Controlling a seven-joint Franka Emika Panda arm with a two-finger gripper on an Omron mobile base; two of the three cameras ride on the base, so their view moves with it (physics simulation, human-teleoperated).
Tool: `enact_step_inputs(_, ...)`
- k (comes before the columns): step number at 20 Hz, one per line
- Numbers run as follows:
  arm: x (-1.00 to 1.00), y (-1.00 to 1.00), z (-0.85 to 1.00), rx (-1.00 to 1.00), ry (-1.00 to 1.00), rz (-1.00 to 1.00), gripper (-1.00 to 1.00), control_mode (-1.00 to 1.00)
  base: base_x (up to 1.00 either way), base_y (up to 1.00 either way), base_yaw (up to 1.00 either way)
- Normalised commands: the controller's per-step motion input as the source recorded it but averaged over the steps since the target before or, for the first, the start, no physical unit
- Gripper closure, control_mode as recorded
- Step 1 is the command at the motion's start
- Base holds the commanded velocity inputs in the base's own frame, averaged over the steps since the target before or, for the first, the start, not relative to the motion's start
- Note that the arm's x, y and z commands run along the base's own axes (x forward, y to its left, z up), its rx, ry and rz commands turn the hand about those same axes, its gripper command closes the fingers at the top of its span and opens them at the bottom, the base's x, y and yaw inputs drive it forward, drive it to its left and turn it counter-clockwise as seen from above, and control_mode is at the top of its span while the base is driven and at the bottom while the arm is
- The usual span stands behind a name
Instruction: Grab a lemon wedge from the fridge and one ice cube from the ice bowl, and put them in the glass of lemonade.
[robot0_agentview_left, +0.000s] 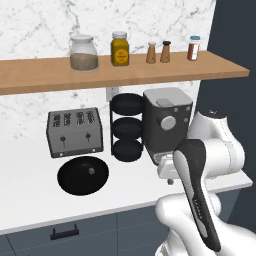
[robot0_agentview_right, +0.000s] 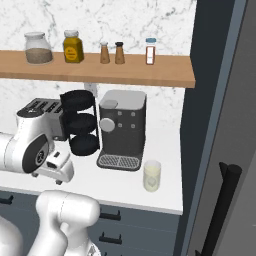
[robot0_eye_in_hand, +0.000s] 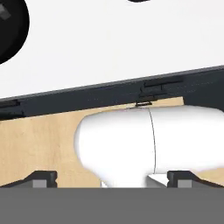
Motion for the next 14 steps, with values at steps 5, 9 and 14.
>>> enact_step_inputs(5,-0.19,-0.08,0.57,0.00,0.00,0.00,-1.00,-1.00,0.00,0.00,0.00)
enact_step_inputs(9,0.00,-0.03,0.16,0.00,-0.01,0.00,-1.00,-1.00,0.00,0.00,0.00)
enact_step_inputs(14,0.00,0.00,0.00,0.00,0.00,0.00,-1.00,-1.00,0.00,0.00,0.00)
